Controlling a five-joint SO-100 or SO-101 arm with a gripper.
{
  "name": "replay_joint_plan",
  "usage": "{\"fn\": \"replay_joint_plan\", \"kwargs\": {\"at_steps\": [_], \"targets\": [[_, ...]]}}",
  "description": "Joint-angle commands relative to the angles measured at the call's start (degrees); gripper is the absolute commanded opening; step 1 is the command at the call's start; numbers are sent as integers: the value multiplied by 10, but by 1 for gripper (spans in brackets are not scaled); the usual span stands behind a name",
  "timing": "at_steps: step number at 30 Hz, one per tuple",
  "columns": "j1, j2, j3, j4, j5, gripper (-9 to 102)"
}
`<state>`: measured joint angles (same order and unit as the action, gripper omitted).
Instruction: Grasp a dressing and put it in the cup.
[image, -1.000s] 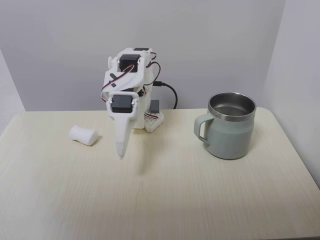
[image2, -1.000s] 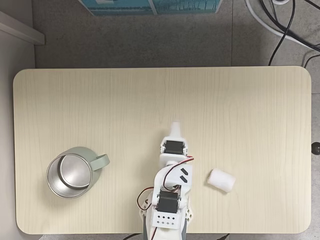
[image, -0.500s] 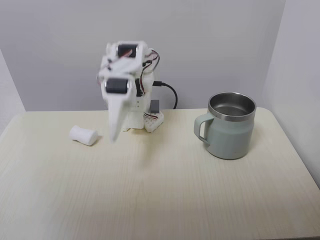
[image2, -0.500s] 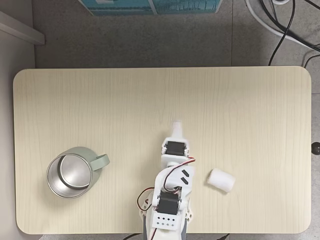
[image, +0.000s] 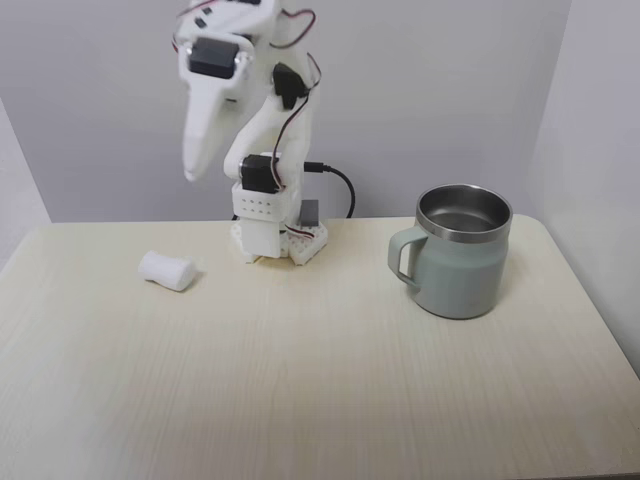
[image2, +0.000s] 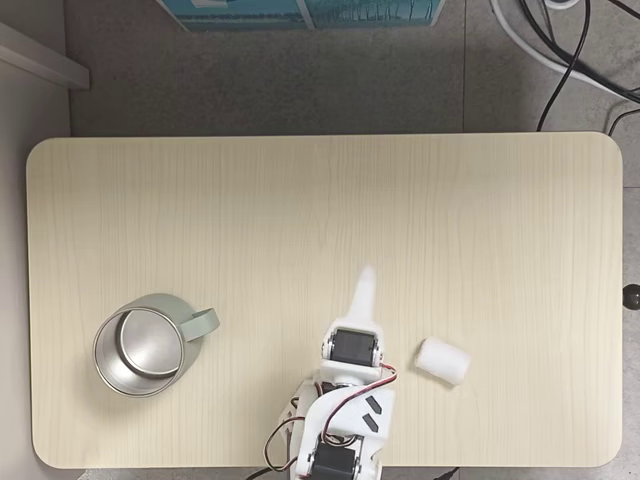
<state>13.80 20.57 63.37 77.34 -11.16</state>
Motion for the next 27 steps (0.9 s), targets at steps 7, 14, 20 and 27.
{"fn": "replay_joint_plan", "kwargs": {"at_steps": [7,14,20,27], "targets": [[178,192,192,156,-86,22],[263,343,283,277,-200,28],[312,358,183,272,-310,27],[396,350,72,264,-434,27]]}}
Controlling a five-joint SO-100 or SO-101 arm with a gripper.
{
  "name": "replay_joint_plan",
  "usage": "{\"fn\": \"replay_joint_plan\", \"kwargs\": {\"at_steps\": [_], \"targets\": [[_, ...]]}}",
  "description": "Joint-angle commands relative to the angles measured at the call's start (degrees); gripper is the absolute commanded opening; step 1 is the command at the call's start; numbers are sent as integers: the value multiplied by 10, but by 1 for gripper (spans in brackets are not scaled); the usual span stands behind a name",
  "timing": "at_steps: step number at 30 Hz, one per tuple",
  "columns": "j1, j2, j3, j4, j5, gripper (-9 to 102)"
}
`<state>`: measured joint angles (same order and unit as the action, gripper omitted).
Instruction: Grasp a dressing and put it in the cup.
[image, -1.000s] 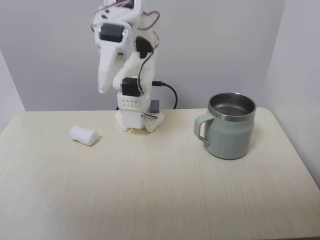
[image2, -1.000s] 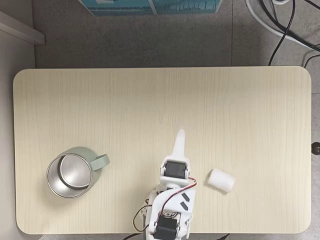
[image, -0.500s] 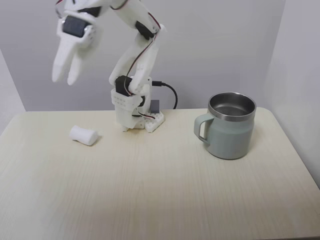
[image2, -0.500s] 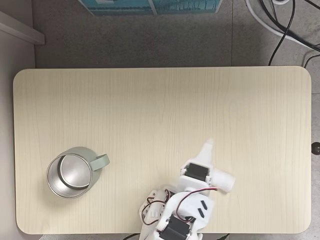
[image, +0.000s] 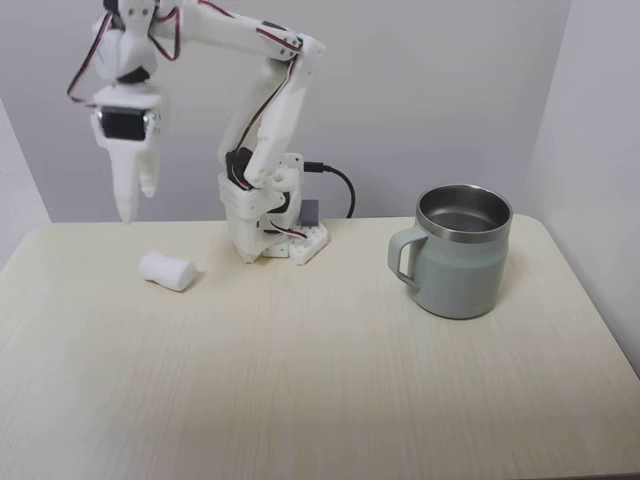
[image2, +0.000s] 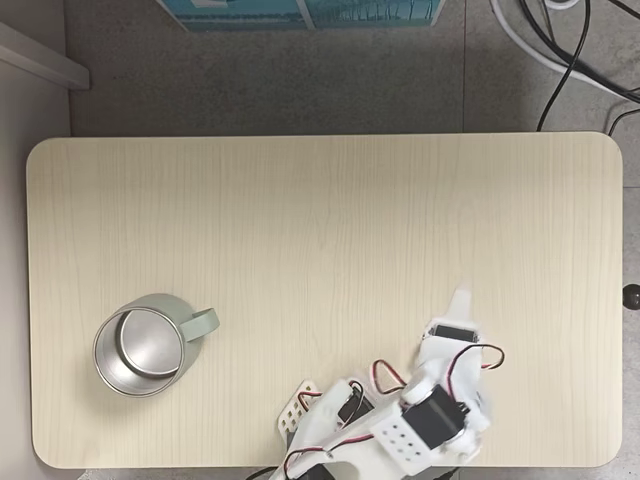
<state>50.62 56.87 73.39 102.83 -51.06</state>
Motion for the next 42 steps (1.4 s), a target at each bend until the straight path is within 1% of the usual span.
{"fn": "replay_joint_plan", "kwargs": {"at_steps": [1,5,8,14,20,27,30,32,38,40,42], "targets": [[45,-22,-43,7,-54,27],[110,-44,-103,-25,-124,28],[137,-28,-142,-73,-140,27],[163,31,-213,-196,-140,27],[168,61,-286,-290,-131,28],[169,-25,-395,-350,-134,28],[171,-25,-423,-385,-136,28],[177,-7,-423,-398,-136,28],[175,56,-392,-402,-135,26],[171,83,-379,-402,-135,24],[168,105,-367,-399,-135,18]]}}
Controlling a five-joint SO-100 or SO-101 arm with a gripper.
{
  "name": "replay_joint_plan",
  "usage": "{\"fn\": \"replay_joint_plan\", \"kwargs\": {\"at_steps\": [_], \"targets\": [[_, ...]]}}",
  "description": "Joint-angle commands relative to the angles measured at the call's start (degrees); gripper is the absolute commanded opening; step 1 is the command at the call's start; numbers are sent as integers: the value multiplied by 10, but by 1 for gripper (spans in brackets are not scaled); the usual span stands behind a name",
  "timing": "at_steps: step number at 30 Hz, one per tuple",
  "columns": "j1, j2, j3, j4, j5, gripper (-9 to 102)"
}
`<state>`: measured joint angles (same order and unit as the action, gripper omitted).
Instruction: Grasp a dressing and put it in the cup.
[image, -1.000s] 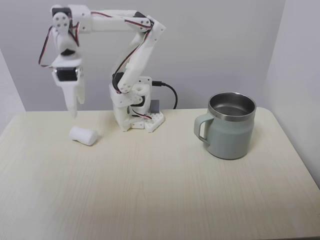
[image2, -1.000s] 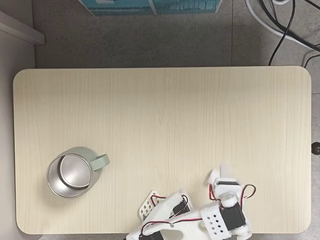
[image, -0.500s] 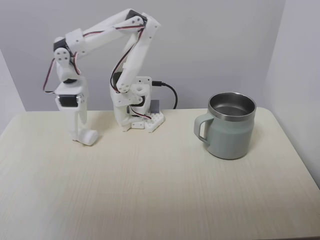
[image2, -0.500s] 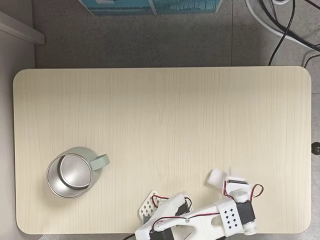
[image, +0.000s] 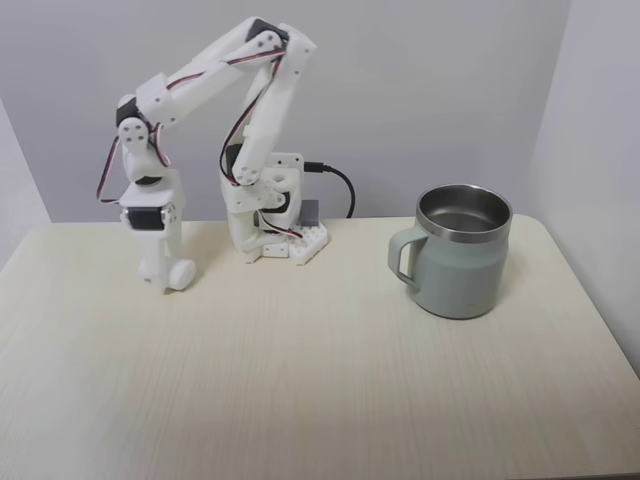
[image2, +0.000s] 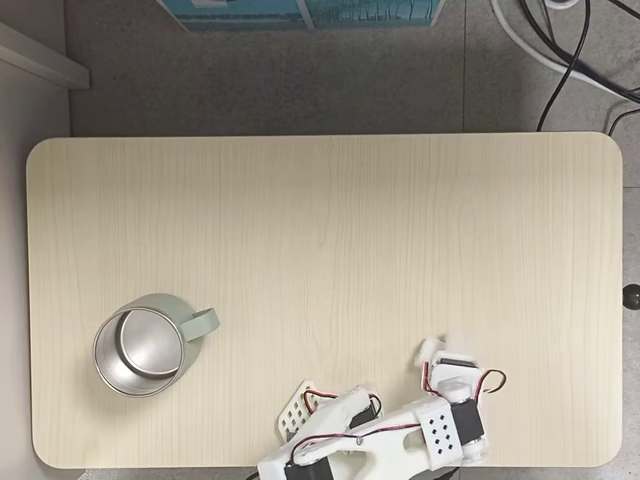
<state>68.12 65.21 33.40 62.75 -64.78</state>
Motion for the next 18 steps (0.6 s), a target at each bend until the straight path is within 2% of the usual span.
{"fn": "replay_joint_plan", "kwargs": {"at_steps": [1,5,12,18], "targets": [[-7,26,36,3,3,15],[-7,31,38,4,3,3],[-10,41,60,15,16,0],[-27,30,180,125,61,0]]}}
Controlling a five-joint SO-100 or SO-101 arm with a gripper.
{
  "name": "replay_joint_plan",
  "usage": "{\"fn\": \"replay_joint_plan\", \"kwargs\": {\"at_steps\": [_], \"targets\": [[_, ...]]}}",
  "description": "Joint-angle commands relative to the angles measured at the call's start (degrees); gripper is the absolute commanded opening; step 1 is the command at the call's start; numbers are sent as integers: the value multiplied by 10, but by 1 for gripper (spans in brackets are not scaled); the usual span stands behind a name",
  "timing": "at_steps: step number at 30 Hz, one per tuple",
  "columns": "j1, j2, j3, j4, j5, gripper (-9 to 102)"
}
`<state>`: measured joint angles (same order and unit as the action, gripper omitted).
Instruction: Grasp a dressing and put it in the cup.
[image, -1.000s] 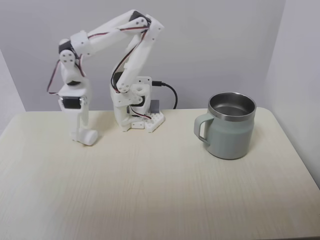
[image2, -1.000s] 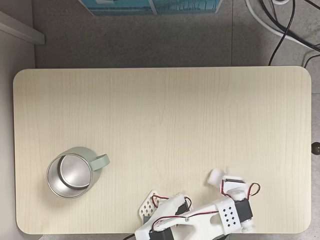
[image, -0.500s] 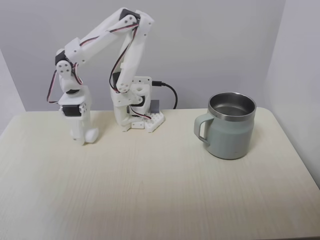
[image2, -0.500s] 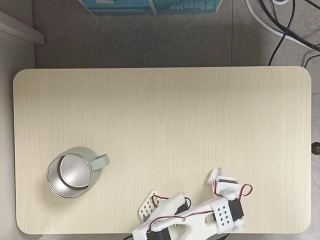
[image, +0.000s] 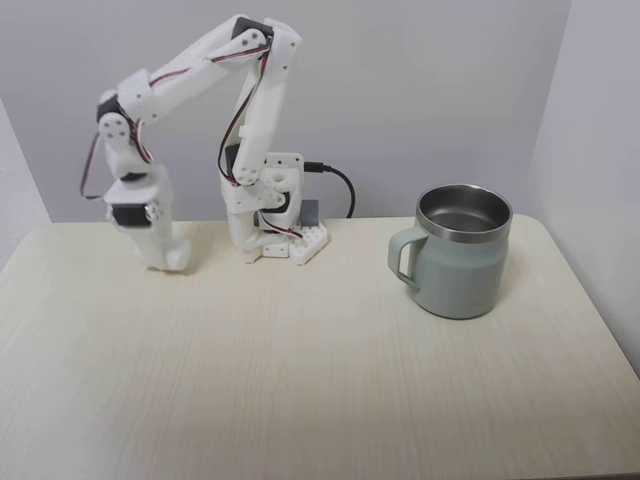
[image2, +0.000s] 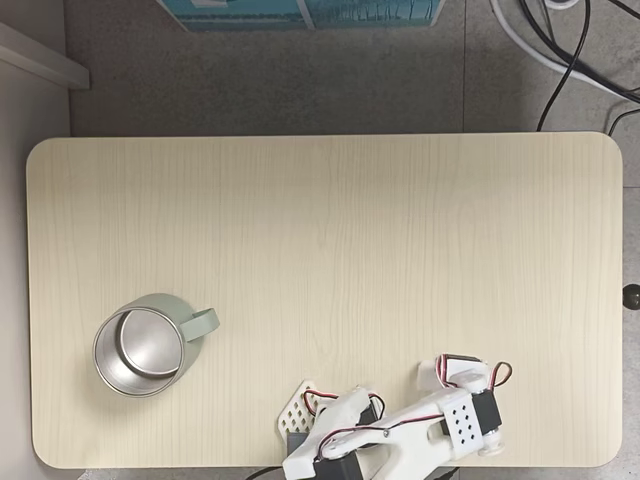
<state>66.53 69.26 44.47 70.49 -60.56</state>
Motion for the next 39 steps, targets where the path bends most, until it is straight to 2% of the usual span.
{"fn": "replay_joint_plan", "kwargs": {"at_steps": [1,14,20,27,34,39], "targets": [[-17,-14,91,69,25,0],[-91,-83,342,274,128,0],[-159,-94,426,309,208,0],[-352,-154,448,319,301,0],[-617,-236,461,337,367,0],[-809,-251,468,341,378,0]]}}
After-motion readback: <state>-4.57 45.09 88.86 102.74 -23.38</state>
